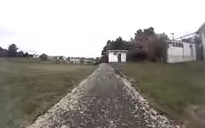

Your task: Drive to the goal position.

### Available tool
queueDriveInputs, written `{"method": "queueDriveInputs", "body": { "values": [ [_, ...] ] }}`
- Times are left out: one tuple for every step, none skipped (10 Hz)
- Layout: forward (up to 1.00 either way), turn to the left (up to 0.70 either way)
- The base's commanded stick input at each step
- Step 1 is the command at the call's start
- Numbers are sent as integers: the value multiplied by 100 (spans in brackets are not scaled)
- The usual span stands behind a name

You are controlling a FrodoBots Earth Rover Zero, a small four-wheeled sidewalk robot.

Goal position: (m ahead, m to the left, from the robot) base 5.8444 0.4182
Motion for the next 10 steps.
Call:
{"method": "queueDriveInputs", "body": {
  "values": [
    [100,-1],
    [100,0],
    [100,0],
    [100,0],
    [100,0],
    [100,0],
    [100,0],
    [100,0],
    [100,0],
    [100,0]
  ]
}}
